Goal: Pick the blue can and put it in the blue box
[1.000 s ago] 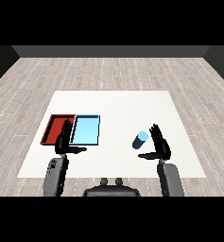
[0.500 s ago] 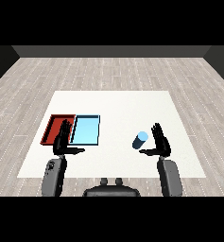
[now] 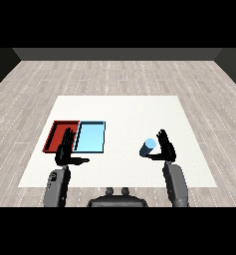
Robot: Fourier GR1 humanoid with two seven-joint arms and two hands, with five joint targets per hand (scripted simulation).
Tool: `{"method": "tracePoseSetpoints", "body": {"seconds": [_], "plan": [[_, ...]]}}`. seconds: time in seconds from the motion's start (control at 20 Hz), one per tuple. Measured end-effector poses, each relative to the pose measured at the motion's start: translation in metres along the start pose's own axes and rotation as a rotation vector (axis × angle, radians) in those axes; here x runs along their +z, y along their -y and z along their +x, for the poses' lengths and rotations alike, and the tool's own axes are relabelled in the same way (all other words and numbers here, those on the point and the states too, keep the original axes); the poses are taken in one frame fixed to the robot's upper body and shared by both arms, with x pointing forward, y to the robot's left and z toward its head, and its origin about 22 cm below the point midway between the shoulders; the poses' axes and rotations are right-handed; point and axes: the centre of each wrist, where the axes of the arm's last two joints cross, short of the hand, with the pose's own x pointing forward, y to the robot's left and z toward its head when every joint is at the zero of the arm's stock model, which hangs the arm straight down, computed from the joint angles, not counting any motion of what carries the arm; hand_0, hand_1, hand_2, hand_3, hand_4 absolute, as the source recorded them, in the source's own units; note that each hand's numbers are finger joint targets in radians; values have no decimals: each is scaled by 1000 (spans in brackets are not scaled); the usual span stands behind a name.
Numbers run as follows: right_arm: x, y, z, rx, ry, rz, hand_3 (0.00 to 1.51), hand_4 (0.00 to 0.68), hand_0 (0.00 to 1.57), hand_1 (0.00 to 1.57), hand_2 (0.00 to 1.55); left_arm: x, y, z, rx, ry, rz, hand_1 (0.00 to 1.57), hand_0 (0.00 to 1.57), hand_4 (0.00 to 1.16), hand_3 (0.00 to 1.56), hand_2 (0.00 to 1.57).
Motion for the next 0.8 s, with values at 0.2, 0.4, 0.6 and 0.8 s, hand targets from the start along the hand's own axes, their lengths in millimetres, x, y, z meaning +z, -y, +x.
{"method": "tracePoseSetpoints", "body": {"seconds": [0.2, 0.4, 0.6, 0.8], "plan": [[0, 6, -13, -19, -22, 1, 0, 0, 0, 0, 0, -6, -1, 3, 6, -1, 4, 0, 0, 0, 0, 0], [-6, 0, -20, -37, -44, 2, 0, 0, 0, 0, 0, -3, -1, 5, 8, -2, 12, 0, 0, 0, 0, 0], [-9, -15, -25, -69, -65, -4, 0, 0, 0, 0, 0, 1, -4, 1, 8, 5, 11, 0, 0, 0, 0, 0], [-19, -18, -31, -87, -85, -12, 0, 0, 0, 0, 0, 0, -3, 8, 1, 5, 7, 0, 0, 0, 0, 0]]}}
